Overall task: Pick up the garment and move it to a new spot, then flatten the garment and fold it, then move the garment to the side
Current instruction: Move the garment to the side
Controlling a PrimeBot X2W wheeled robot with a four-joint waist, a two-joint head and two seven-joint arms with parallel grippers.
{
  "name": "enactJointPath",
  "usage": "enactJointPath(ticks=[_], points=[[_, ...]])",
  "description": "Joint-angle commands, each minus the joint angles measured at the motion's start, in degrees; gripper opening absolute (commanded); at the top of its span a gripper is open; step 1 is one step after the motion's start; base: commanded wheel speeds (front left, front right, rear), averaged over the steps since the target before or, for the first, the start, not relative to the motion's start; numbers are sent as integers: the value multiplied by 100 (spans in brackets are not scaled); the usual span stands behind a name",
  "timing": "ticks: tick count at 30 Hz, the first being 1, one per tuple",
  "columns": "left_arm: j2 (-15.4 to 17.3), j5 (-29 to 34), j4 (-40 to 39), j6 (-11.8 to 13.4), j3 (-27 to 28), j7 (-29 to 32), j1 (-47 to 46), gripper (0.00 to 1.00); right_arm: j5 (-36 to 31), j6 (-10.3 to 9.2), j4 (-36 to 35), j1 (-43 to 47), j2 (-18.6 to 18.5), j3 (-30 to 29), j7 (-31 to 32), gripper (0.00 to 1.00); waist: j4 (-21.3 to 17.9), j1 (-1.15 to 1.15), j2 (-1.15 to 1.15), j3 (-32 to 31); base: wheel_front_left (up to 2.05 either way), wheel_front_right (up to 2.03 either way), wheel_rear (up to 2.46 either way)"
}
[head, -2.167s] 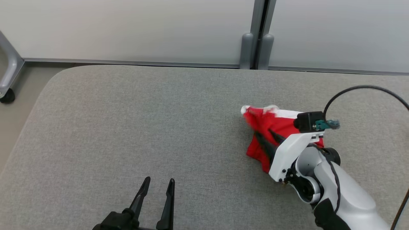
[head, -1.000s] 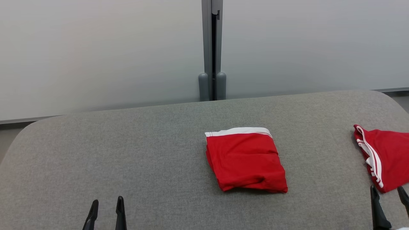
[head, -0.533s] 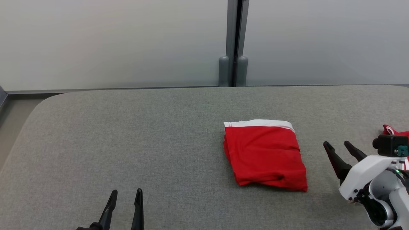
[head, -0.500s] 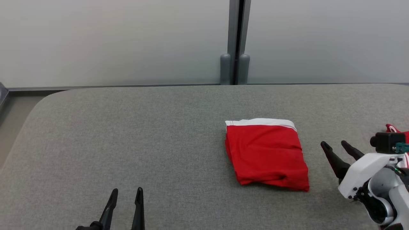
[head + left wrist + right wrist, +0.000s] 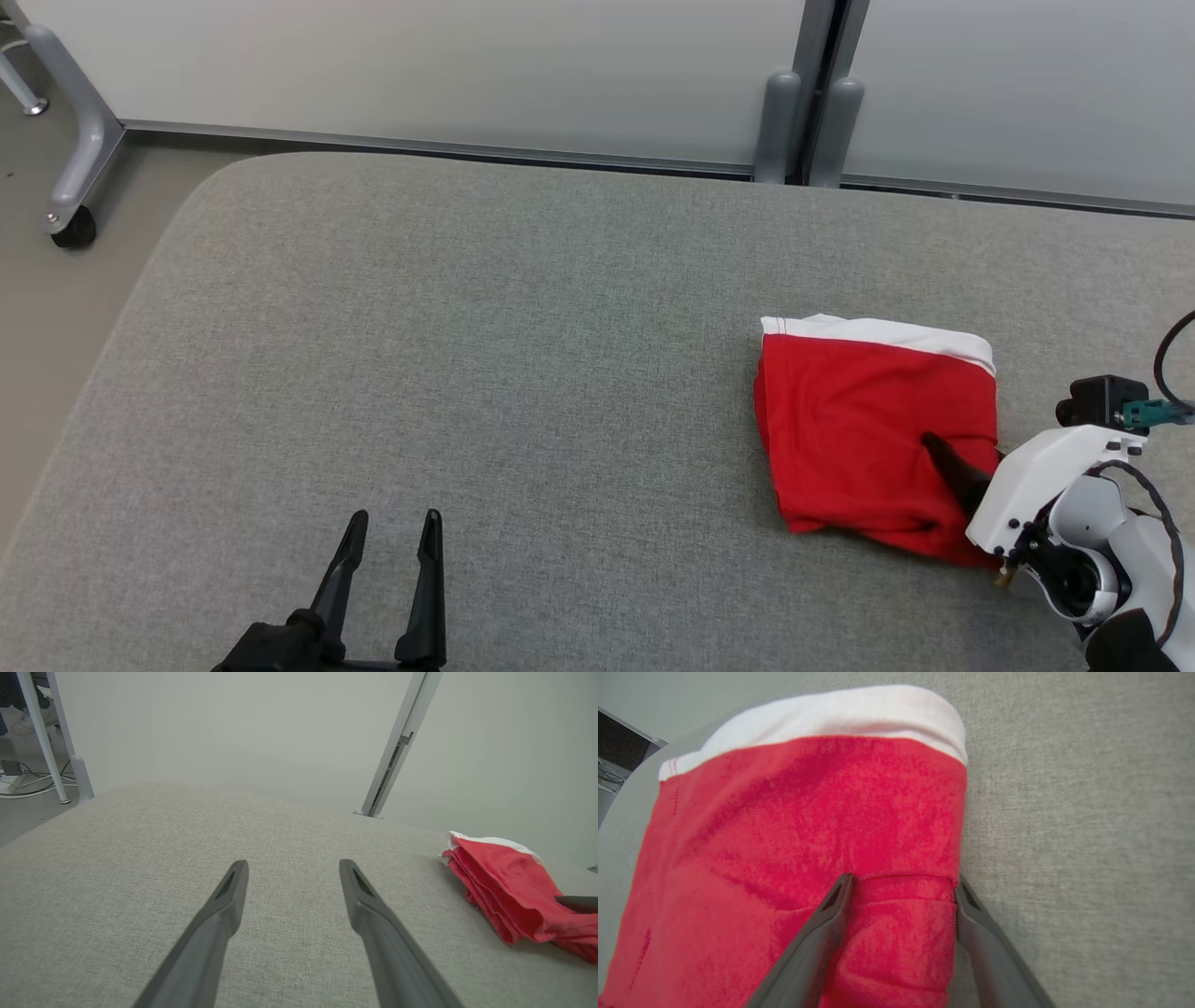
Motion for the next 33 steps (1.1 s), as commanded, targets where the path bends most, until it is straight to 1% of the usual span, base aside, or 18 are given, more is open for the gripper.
enactJointPath(ticks=[1, 3, 4, 5, 6, 9, 13, 18, 21, 23, 26, 30, 33], points=[[22, 14, -9, 21, 6, -7, -85, 100, 121, 8, 66, -54, -9, 45, 67, 100, 56, 0, 0, 58, 0, 0, 0], [19, 8, -14, 51, 18, -7, -89, 100, 298, 8, 74, -50, 24, 187, 145, 100, 36, 0, 0, 68, 0, 0, 0], [22, -1, -16, 57, 36, -7, -89, 100, 381, 8, 61, -53, 28, 223, 100, 49, 4, 0, 0, 65, 0, 0, 0], [21, -4, -21, 62, 39, -7, -97, 100, 450, 8, 47, -89, 4, 240, 23, 12, -40, 0, 0, 64, 0, 0, 0], [18, -9, -20, 64, 42, -7, -103, 100, 505, 8, 22, -128, -15, 281, -19, 0, -95, 0, 0, 56, 0, 0, 0], [23, -25, -31, 77, 77, -6, -85, 100, 696, 8, -108, -202, -83, 394, -189, 0, -356, 0, 0, 25, 0, 0, 0], [19, -16, -45, 70, 140, -6, -53, 100, 842, 8, -322, -218, -287, 619, -291, 0, -952, 0, 0, 34, 0, 0, 0], [19, 95, -49, -18, 126, -6, -296, 100, 837, 9, -670, -453, -837, 841, -241, 0, -1716, 0, 0, 251, 0, 0, 0], [23, 157, 21, -81, 66, -6, -463, 100, 753, 9, -863, -733, -1273, 929, -136, 0, -2028, 0, 0, 425, 0, 0, 0], [24, 206, 59, -89, 48, -5, -588, 100, 694, 9, -960, -977, -1502, 1013, 2, 0, -2188, 0, 0, 561, 0, 0, 0], [25, 259, 138, -135, -4, -6, -735, 100, 583, 9, -1007, -1305, -1870, 1132, 288, 0, -2296, 0, 0, 732, 0, 0, 0], [24, 342, 213, -156, -4, -6, -849, 100, 534, 9, -906, -1627, -2274, 1169, 645, 0, -2318, 0, 0, 896, 0, 0, 0], [24, 390, 256, -199, 25, -7, -902, 100, 335, 4, -616, -1808, -2509, 1186, 776, 0, -2263, 0, 0, 976, 0, 0, 0]])
